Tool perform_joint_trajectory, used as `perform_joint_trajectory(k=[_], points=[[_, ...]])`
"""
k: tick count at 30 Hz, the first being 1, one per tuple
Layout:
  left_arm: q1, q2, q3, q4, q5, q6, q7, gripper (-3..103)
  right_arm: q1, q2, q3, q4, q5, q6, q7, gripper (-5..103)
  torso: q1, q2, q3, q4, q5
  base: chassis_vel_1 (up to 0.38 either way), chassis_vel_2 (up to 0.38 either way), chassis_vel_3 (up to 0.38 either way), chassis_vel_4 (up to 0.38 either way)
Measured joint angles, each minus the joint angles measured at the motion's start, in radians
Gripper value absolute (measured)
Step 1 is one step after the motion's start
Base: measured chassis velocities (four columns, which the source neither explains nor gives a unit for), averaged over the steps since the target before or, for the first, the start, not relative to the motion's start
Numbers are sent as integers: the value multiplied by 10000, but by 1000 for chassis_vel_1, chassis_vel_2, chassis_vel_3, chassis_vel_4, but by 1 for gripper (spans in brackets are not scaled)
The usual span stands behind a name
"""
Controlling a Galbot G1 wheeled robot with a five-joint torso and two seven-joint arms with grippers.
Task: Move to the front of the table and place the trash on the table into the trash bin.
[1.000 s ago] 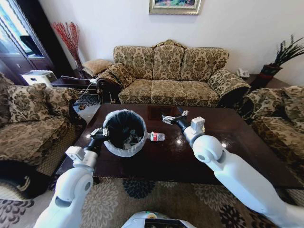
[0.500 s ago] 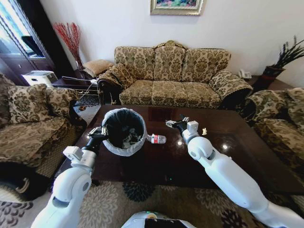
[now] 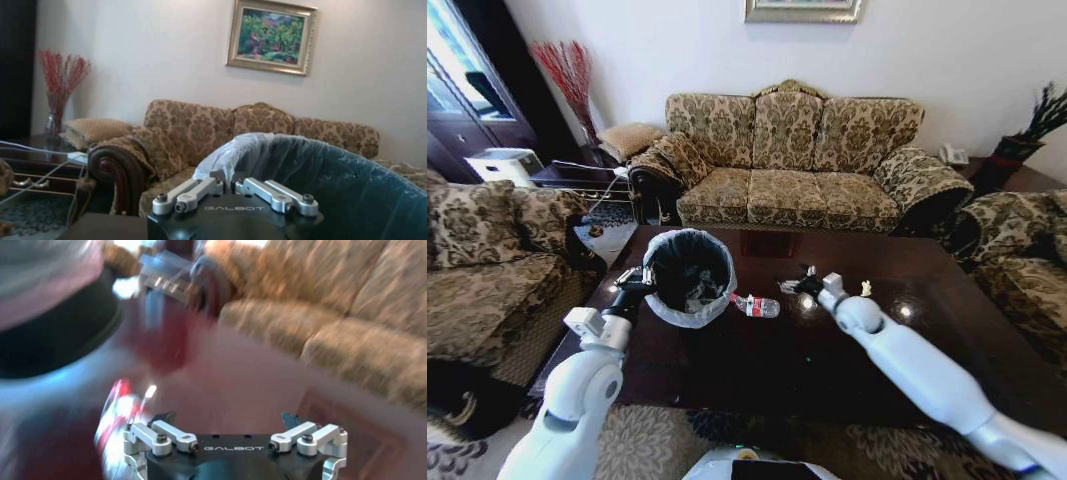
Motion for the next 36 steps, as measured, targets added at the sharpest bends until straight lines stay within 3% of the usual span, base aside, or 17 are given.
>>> perform_joint_trajectory(k=[3,4,7,8,11,17,24,30,36], points=[[-18,-126,-167,-20,53,31,13,3,1363,-58,-1412,-432,221,-87,-657,100,10,-2,4,13,10,-16,-25,-37,-19],[-18,-126,-167,-20,53,31,13,3,1363,-58,-1412,-432,221,-87,-657,100,10,-2,4,13,10,0,0,0,0],[-64,-265,-398,-22,108,50,-45,3,3192,488,-3497,-1144,540,-5,-971,100,19,-4,8,28,6,0,0,0,0],[-64,-265,-398,-22,108,50,-45,3,3192,488,-3497,-1144,540,-5,-971,100,19,-4,8,28,6,0,0,0,0],[-70,-353,-456,-142,169,130,-133,3,4146,972,-4886,-1753,539,-33,-1326,100,15,-4,6,23,-1,0,0,0,0],[-23,-446,-440,-269,233,199,-219,3,4441,1227,-5542,-2376,390,-6,-1797,100,11,-4,5,9,4,0,0,0,0],[-2,-480,-434,-271,299,204,-236,3,4176,1342,-5552,-2394,353,96,-1821,103,13,-4,6,15,3,0,0,0,0],[24,-531,-427,-370,341,204,-241,3,4160,1482,-5598,-2402,282,148,-1796,91,12,-4,5,16,4,0,0,0,0],[97,-469,-529,-534,320,204,-250,3,3969,1678,-5637,-2489,-62,256,-1761,71,12,-4,5,17,4,0,0,0,0]])
